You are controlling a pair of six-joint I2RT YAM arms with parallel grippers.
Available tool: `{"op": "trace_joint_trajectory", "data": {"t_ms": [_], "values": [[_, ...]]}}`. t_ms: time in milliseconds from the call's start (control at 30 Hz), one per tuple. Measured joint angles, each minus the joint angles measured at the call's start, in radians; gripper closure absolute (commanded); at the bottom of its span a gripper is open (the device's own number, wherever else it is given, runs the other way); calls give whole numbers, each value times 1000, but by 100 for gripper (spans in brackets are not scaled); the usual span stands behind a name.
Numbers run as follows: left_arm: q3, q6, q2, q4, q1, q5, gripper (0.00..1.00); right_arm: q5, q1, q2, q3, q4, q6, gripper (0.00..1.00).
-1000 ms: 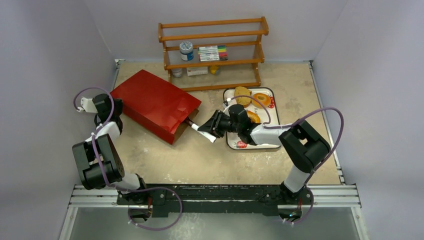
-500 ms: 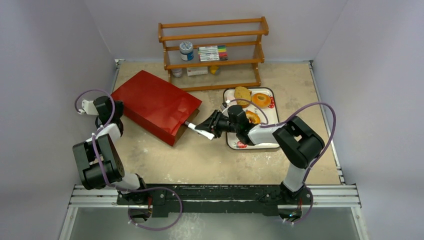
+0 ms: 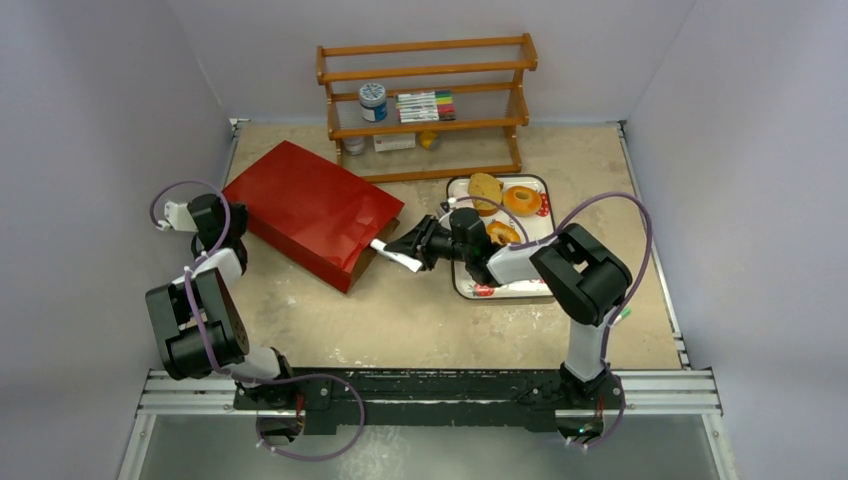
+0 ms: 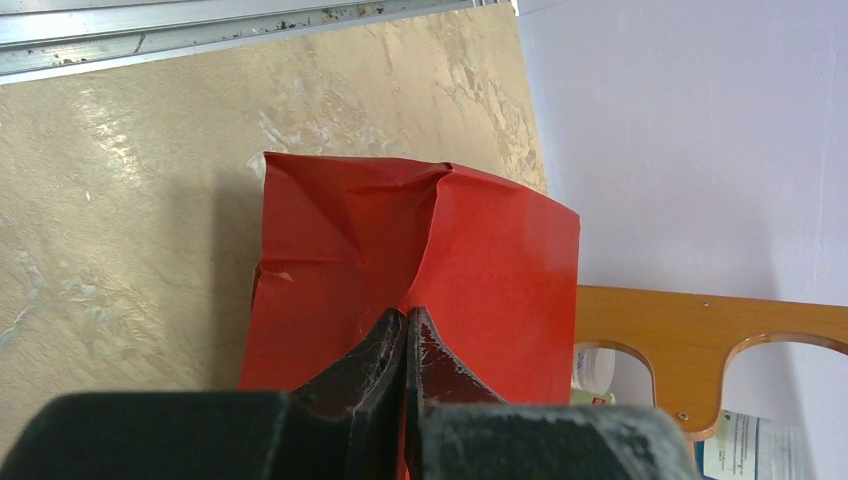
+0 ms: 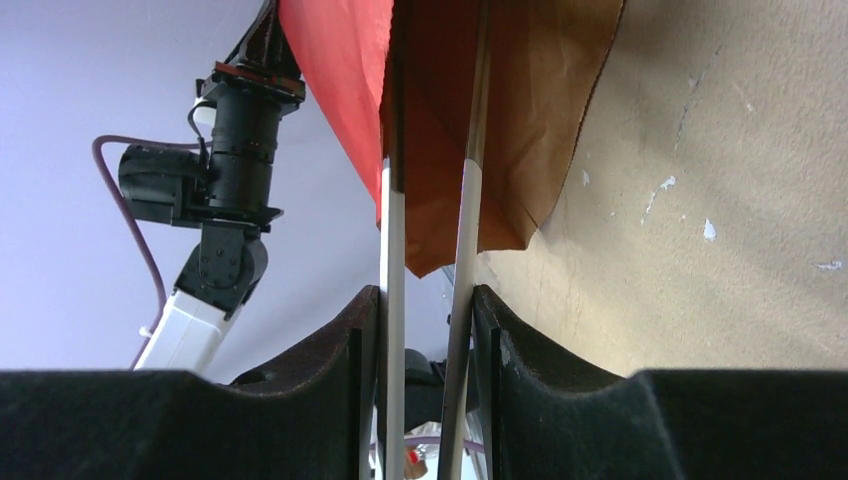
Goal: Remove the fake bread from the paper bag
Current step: Take out the fake bread from the paper bag.
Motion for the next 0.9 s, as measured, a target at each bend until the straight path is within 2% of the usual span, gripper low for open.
{"op": "trace_joint_trajectory", "data": {"t_ms": [733,833,900], "values": [[-8,-10,0,25,1,4,100,15,38,150,106,64,25,60],[-8,-16,0,31,1,4,100,16,44,186,139,80,31,63],[-8,-16,0,35,1,4,100,17,45,203,155,89,33,71]]}}
